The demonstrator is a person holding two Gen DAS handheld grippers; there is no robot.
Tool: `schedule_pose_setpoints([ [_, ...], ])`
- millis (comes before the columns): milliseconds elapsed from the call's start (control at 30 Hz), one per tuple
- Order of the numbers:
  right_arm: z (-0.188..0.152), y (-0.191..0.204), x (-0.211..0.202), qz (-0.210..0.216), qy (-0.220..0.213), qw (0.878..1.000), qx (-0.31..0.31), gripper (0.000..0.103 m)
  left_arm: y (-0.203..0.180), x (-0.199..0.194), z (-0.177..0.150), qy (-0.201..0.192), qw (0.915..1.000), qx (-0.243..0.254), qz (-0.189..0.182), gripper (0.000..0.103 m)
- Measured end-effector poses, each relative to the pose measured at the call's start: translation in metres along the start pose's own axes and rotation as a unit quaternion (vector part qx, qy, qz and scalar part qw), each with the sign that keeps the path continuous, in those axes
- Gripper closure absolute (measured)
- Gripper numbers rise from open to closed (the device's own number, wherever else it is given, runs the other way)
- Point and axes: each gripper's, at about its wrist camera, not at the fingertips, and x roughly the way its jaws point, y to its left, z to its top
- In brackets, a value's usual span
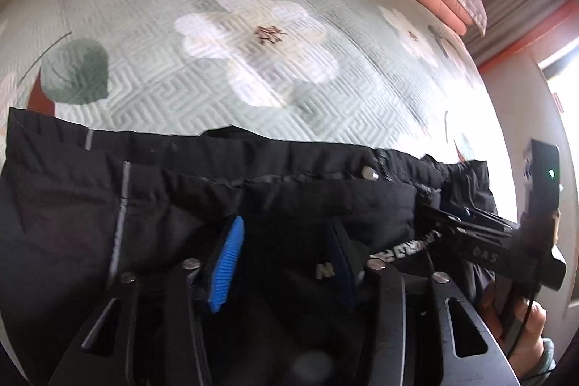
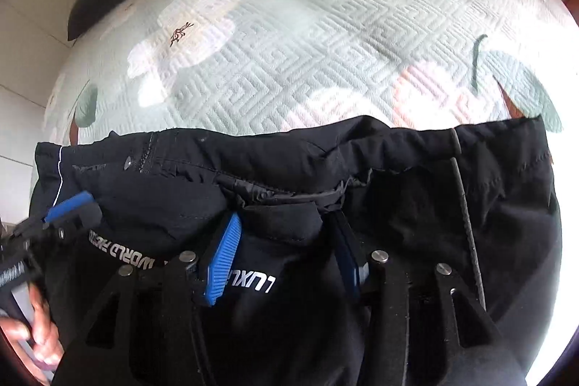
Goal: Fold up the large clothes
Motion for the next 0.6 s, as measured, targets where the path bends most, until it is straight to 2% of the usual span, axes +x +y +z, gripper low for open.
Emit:
schedule_pose_setpoints([
  [100,-0.010,-0.008,-0.013,0.021,-0.008,1.000,0.011,0.052,0.011,-0.009,-0.006,-0.001,0.9997,-0.007,-0.025,0.065],
  [167,-0.024,-0.018,-0.039,0.040,-0.020,0.999,0.023,0.052,0.012,-0.021,-0.014,-0.005,1.0000,0.005,-0.007,0.065],
  [200,-0.034,-0.018,-0.056,0.052,-0.034,0.998,0.023,0.051,0.013,-0.036,-0.022,-0.013,0.9997,0.013,0.013,0.063],
  [233,-0.048,-0.018,-0.074,0.060,-0.048,0.997,0.019,0.049,0.014,-0.044,-0.028,-0.016,0.9996,0.015,0.018,0.061],
  [300,-0.074,-0.014,-0.100,0.052,-0.058,0.997,0.004,0.049,0.021,-0.074,-0.052,-0.024,0.9997,0.008,0.002,0.051],
  [333,-0.089,-0.012,-0.110,0.042,-0.056,0.998,-0.003,0.049,0.025,-0.083,-0.061,-0.027,0.9996,0.004,0.002,0.049],
  [400,-0.116,-0.010,-0.121,0.033,-0.039,0.999,-0.011,0.049,0.035,-0.104,-0.090,-0.026,0.9994,-0.015,0.015,0.044],
  [467,-0.144,-0.011,-0.117,0.006,-0.012,1.000,-0.021,0.049,0.046,-0.110,-0.115,-0.018,0.9983,-0.038,0.041,0.044],
  [533,-0.166,-0.013,-0.094,-0.032,0.029,0.999,-0.025,0.052,0.063,-0.102,-0.134,-0.006,0.9956,-0.055,0.076,0.043],
  [600,-0.170,-0.021,-0.068,-0.028,0.046,0.998,-0.010,0.055,0.084,-0.087,-0.144,-0.013,0.9940,-0.067,0.085,0.033],
])
